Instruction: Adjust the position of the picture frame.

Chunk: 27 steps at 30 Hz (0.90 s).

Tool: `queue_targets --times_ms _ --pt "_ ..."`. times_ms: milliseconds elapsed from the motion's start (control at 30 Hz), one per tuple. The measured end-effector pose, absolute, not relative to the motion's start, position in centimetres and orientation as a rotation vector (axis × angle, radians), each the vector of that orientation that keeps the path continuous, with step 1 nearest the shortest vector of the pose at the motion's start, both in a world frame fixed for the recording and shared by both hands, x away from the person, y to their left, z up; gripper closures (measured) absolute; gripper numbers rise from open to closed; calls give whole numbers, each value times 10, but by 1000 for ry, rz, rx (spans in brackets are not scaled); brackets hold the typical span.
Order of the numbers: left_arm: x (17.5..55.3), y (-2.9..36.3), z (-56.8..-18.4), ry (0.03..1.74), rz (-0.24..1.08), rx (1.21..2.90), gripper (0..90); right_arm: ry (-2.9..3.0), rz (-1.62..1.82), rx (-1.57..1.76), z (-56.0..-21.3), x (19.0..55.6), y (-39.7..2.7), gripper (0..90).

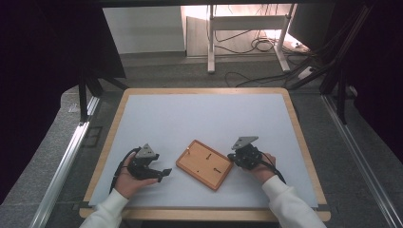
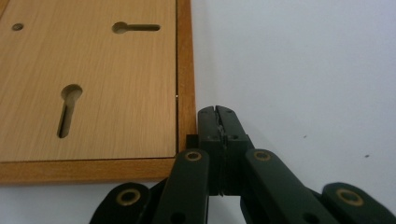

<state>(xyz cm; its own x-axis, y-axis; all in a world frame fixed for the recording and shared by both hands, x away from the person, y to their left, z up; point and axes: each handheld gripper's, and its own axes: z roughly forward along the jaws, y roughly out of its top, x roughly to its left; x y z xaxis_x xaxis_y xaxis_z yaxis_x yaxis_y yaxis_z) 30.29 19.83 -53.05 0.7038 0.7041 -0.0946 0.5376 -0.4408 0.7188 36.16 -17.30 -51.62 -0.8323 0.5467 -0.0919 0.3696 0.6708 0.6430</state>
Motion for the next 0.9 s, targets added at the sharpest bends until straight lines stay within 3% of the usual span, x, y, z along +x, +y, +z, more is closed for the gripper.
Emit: queue_targets --times_ms 467,900 --pt "303 200 -530 958 289 2148 192 2605 917 759 -518 309 -158 900" --pt "303 202 -530 973 298 2146 200 2632 960 703 -518 288 -142 900"
